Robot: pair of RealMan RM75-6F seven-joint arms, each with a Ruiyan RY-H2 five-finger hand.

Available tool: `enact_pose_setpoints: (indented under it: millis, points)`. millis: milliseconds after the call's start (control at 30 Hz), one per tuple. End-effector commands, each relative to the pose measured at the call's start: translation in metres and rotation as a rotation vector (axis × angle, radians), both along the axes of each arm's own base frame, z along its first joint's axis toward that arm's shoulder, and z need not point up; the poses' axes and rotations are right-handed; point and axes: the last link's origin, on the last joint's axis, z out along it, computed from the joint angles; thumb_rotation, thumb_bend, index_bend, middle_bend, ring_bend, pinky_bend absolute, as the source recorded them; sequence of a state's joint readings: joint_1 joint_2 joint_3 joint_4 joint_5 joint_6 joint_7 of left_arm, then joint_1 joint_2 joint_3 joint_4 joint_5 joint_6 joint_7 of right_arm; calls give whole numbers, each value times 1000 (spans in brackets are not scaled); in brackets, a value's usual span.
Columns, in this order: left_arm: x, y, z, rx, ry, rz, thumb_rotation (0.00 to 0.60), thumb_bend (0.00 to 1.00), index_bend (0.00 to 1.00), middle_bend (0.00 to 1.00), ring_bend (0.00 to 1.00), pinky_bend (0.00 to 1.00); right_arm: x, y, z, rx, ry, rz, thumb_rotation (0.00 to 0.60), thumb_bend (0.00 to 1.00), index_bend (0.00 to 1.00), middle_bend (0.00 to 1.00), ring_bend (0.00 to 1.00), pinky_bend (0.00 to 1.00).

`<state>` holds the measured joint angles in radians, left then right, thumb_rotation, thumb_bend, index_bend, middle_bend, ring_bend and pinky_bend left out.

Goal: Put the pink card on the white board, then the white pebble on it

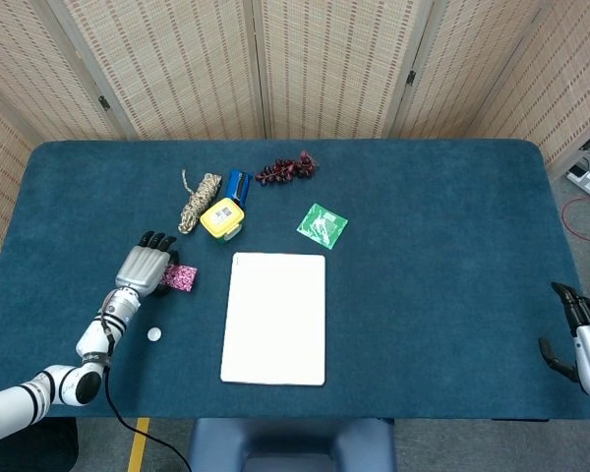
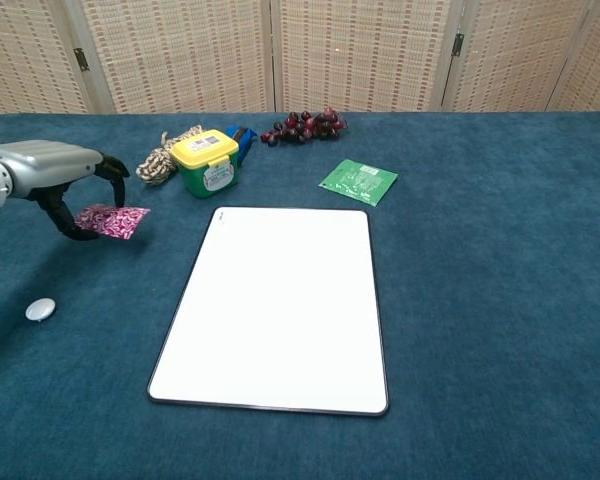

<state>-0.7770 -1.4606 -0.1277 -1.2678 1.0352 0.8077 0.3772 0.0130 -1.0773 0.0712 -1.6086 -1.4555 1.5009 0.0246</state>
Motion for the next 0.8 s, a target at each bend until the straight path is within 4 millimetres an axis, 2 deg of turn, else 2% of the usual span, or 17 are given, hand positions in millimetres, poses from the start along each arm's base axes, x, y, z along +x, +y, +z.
enact_pose_setpoints:
  millis: [33, 267, 467, 600, 800]
  points:
    - [28, -14, 4, -11, -14, -108, 600, 326, 417, 128, 88, 0, 0, 0, 0, 1, 0, 1, 600, 383, 76, 155, 179, 93]
    - [65, -32, -8, -68, -8, -247, 600, 326, 415, 128, 88, 0, -3, 4, 3, -8, -1, -12, 600, 383, 76, 155, 179, 93]
    - [91, -43, -31, -127, 12, -332, 600, 326, 405, 128, 88, 0, -6, 6, 3, -10, -3, -23, 600, 383, 76, 155, 179, 93]
    - [104, -50, -46, -170, 22, -375, 600, 326, 403, 128, 88, 0, -7, 6, 4, -11, -3, -26, 600, 384, 76, 155, 179, 93]
    - [113, -56, -63, -212, 32, -403, 600, 326, 392, 128, 88, 0, -9, 7, 5, -14, -4, -36, 600, 383, 76, 155, 178, 93]
